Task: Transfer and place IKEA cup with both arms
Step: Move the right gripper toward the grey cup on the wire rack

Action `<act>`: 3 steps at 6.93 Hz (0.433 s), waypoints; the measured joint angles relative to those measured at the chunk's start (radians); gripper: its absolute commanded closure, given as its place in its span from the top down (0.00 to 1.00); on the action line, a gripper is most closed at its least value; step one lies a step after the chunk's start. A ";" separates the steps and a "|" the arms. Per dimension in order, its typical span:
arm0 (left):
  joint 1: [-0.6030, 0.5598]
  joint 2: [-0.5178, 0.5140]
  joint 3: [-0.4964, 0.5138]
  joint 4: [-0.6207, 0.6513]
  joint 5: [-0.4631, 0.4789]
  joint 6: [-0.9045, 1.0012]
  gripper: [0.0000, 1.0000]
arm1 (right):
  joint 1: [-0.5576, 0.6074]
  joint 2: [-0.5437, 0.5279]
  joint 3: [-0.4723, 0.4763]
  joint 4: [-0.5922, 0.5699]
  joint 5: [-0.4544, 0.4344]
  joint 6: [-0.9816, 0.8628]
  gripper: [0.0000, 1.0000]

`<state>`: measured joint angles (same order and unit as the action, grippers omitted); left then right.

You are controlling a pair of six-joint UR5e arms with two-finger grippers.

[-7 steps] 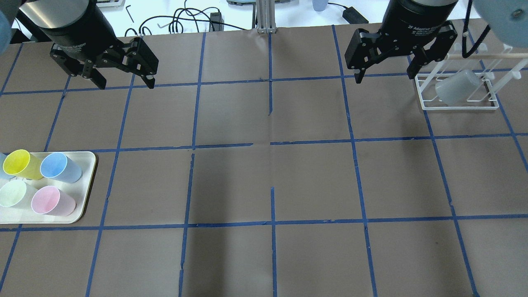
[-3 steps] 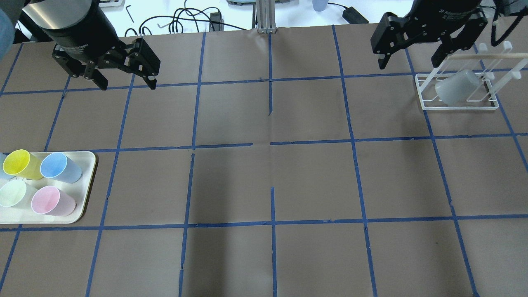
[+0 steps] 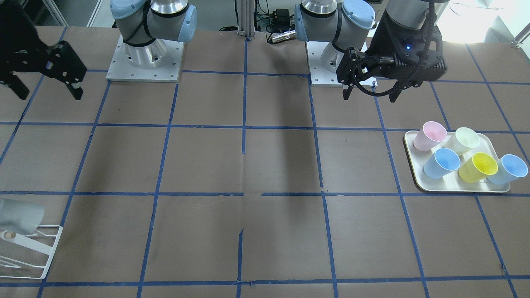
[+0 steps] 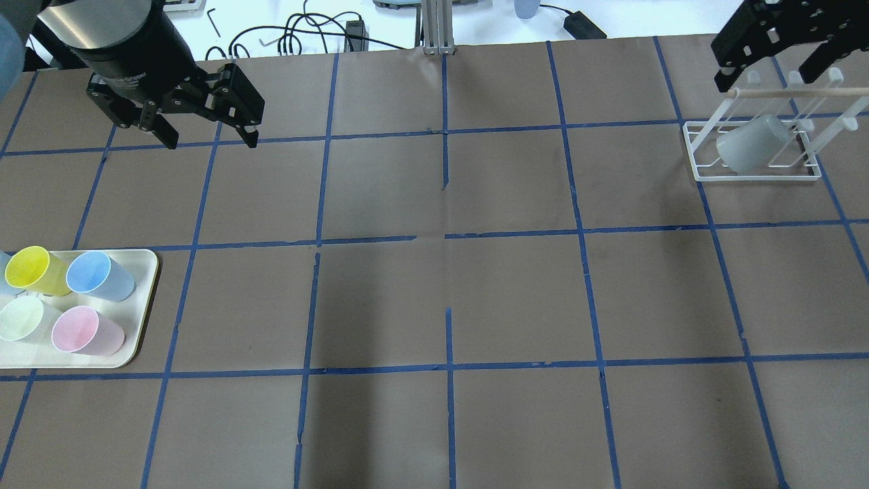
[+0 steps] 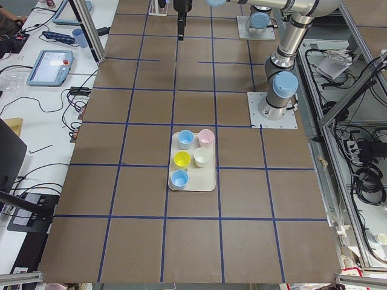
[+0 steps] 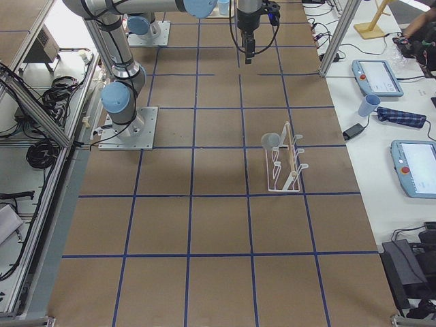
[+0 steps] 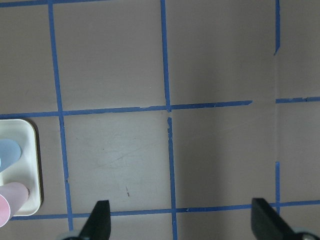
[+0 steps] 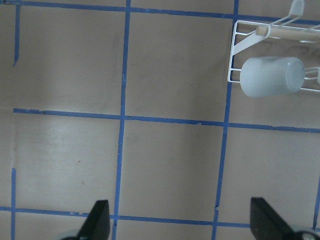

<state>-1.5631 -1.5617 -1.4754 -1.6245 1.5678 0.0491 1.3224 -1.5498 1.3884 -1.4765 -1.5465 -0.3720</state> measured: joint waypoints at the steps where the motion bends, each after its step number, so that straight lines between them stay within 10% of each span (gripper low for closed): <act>1: 0.000 0.000 -0.001 0.000 0.000 0.000 1.00 | -0.053 0.001 0.003 -0.002 0.004 -0.124 1.00; 3: 0.000 0.000 -0.001 0.000 0.000 0.000 1.00 | -0.147 0.025 0.005 -0.019 0.012 -0.365 1.00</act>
<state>-1.5631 -1.5616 -1.4763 -1.6245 1.5677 0.0491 1.1757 -1.5253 1.3936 -1.4957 -1.5349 -0.7373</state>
